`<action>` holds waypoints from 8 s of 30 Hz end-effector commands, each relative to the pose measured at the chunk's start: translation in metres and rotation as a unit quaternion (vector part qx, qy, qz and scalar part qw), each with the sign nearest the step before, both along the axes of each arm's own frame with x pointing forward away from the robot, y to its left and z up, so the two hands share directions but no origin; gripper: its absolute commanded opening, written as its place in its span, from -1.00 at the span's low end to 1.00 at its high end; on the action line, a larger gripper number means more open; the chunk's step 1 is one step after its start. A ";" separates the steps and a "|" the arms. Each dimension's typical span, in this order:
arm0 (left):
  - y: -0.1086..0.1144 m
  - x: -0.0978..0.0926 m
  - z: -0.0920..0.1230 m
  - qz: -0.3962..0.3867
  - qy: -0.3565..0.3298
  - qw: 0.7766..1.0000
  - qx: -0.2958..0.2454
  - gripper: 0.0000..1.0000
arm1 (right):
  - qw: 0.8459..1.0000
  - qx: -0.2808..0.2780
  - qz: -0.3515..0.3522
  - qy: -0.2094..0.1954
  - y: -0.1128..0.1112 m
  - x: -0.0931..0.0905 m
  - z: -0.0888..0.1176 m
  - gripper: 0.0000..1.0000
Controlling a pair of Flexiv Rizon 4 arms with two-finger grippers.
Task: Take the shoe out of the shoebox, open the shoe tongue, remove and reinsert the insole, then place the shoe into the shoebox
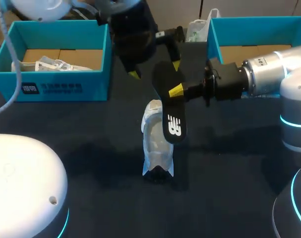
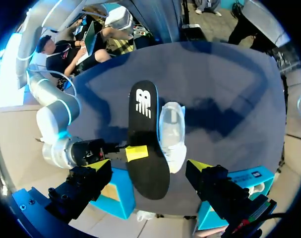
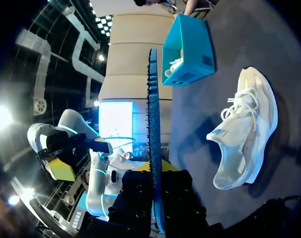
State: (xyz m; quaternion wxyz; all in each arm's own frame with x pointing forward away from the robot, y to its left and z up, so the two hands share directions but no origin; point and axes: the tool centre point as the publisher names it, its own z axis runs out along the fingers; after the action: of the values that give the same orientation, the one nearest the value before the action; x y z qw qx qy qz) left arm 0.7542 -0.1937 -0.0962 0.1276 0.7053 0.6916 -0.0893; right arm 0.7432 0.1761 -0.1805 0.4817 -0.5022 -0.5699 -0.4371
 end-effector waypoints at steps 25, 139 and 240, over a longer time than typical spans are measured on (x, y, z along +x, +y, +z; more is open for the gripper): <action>-0.018 0.018 0.005 0.019 0.008 1.000 0.023 1.00 | 1.000 0.007 0.004 -0.004 0.009 0.004 0.000 -1.00; -0.026 0.025 -0.043 0.032 0.006 0.800 -0.599 -0.08 | 0.999 0.038 -0.038 0.008 0.012 -0.024 0.043 -1.00; 0.010 -0.054 -0.025 0.210 0.357 0.731 -0.543 -1.00 | 0.889 -0.068 0.013 -0.452 -0.052 -0.032 0.033 1.00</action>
State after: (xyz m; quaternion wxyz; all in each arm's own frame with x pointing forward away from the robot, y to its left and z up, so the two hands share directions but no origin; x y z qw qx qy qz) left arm 0.7014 -0.1855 -0.1214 0.2513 0.2678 0.6483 -0.6670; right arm 0.7137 0.1234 -0.1453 0.1572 -0.2831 -0.7451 -0.5831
